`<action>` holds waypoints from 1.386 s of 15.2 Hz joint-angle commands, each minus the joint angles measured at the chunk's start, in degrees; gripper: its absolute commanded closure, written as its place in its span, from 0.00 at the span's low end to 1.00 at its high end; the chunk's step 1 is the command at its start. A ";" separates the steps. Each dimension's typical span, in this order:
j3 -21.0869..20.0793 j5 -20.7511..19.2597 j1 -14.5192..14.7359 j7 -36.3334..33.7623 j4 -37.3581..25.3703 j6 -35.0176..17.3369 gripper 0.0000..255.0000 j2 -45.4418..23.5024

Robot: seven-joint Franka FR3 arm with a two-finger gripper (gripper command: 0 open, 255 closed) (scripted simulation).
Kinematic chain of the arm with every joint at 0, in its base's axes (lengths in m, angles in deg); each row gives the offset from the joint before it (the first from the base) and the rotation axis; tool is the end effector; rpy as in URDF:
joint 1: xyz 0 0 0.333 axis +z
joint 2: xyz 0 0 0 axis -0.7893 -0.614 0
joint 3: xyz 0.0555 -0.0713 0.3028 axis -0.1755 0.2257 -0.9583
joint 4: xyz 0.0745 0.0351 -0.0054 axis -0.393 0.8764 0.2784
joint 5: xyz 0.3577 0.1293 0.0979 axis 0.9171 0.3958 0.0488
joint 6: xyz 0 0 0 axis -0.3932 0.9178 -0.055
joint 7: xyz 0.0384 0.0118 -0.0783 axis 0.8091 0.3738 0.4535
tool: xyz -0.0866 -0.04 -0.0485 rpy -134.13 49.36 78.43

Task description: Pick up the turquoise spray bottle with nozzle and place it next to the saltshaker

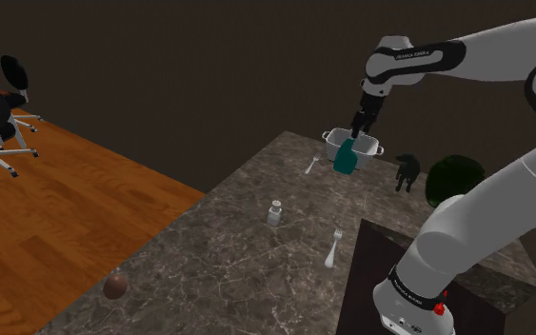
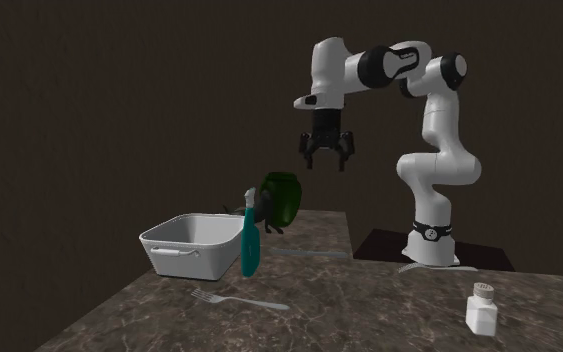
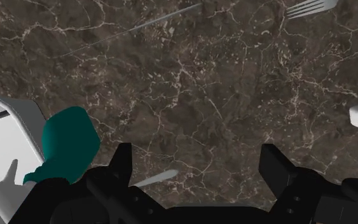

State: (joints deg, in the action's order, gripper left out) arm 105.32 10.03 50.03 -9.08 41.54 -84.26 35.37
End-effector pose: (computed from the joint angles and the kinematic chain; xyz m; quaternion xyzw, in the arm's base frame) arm 0.3891 -0.2633 0.5088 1.0000 -0.0027 0.0044 0.0023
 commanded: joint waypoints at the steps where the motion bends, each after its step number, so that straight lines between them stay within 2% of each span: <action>1: 2.48 1.47 0.40 4.60 -3.25 -1.04 0.00 -4.37; 6: 7.69 8.10 0.14 16.69 -12.66 -2.44 0.00 -16.71; 9: 9.35 13.54 -1.64 24.08 -19.55 -2.03 0.00 -24.99; 16: 7.74 24.61 -10.94 36.99 -39.39 2.72 0.00 -43.82; 21: 7.30 25.15 -10.86 37.42 -36.48 -0.75 0.00 -44.52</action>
State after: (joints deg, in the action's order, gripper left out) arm 112.71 34.99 39.22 28.18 4.59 -84.31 -8.90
